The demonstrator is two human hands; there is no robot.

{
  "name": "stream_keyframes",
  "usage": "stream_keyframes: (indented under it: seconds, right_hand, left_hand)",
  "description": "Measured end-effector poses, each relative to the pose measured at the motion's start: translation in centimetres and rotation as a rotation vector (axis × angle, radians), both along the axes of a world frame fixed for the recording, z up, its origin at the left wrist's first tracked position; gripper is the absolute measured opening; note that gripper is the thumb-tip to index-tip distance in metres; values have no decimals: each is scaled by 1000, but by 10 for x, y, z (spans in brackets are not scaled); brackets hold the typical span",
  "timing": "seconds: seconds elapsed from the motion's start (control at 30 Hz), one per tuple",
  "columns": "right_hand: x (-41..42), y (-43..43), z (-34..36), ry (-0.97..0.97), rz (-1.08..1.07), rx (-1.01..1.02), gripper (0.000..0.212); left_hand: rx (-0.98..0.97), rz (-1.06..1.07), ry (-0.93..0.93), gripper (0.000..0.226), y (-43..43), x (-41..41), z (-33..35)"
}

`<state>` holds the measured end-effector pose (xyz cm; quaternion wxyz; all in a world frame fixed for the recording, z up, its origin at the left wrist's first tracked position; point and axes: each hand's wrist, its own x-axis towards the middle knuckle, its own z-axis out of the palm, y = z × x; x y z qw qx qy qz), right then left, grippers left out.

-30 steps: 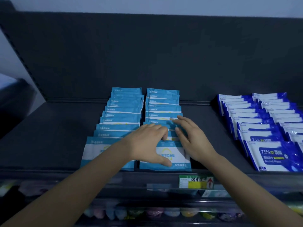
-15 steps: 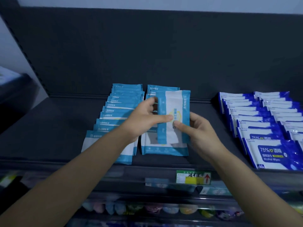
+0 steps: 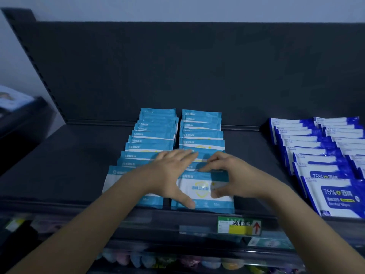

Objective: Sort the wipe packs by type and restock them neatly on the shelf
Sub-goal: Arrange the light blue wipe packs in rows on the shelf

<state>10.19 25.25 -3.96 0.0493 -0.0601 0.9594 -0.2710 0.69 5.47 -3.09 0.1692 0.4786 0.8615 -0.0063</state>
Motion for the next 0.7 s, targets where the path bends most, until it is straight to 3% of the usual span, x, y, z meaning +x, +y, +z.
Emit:
stream_keyframes:
  seconds: [0.1,0.23,0.33,0.47,0.63,0.7]
  right_hand:
    - [-1,4,-6,62,-34,-61,50]
    - [-22,12,-15,376,-378,-162,44]
    - [-53,13,-21,267,-524,-170,46]
    - [-83,7,-27,157,-721,-743,32]
    - [-84,13,-33,140,-734,-941,24]
    - [-89,24,-33,86,-763,-1021,56]
  left_hand:
    - [-13,12,-45,113,2,4,-6]
    - [218,137,33,92,13,-9,-9]
    - [176,185,211,73,38,-29,-14]
    - [120,254,186,75,64,-49,-17]
    - [108,246,186,80,71,-57,-25]
    - [135,222,242,80,74,-63,-23]
